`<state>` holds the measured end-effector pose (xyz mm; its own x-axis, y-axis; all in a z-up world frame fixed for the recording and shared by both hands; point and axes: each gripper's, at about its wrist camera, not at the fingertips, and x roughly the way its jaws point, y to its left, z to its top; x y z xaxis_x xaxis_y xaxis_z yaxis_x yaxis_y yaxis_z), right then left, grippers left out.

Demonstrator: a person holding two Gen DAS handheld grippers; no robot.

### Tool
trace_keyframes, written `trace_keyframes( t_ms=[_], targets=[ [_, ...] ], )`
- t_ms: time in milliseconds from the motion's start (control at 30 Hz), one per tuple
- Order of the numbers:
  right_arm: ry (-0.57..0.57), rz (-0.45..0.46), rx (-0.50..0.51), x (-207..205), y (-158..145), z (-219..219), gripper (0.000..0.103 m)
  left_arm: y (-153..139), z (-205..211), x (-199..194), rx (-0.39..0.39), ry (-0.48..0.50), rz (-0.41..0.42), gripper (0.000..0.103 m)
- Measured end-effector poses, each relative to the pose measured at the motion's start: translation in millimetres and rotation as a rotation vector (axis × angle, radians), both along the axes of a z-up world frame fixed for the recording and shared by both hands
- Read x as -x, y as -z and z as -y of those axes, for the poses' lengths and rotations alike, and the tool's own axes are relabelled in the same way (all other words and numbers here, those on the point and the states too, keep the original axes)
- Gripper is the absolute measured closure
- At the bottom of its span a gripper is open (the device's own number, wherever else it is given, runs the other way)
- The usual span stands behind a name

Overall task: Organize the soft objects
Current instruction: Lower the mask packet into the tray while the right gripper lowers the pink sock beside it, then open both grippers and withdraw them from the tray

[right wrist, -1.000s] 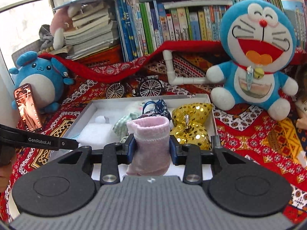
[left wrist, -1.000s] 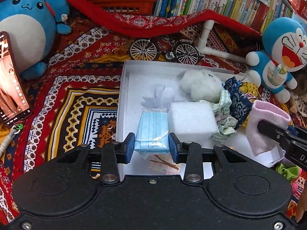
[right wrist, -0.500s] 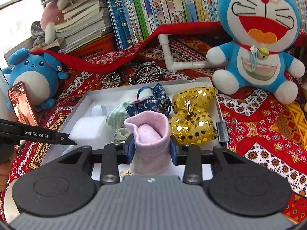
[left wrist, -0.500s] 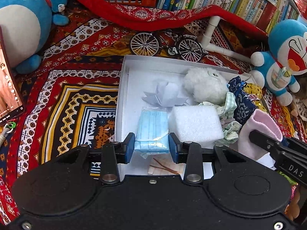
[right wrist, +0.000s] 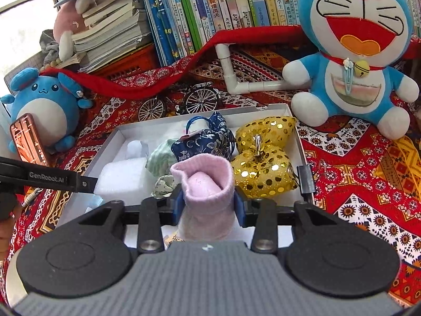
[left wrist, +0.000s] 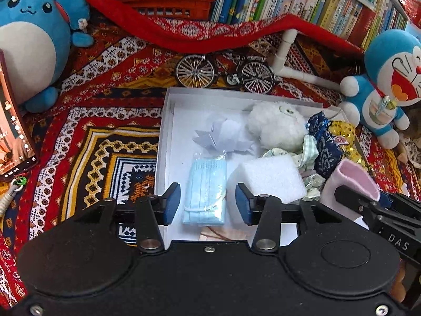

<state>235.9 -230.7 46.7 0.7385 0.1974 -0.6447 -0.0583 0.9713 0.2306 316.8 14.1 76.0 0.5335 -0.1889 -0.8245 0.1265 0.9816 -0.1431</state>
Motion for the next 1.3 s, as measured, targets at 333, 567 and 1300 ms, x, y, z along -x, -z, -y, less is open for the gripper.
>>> trace_keyframes(
  t_ms=[333, 567, 1300],
  targets=[
    [-0.013, 0.075, -0.001, 19, -27, 5, 0.026, -43, 5, 39, -0.023, 0.012, 0.14, 0.04],
    [-0.046, 0.131, 0.021, 48, -51, 14, 0.021, -75, 24, 81, -0.003, 0.083, 0.222, 0.035],
    [0.112, -0.028, -0.087, 104, -50, 135, 0.016, -68, 143, 161, 0.038, 0.479, 0.119, 0.034]
  ],
)
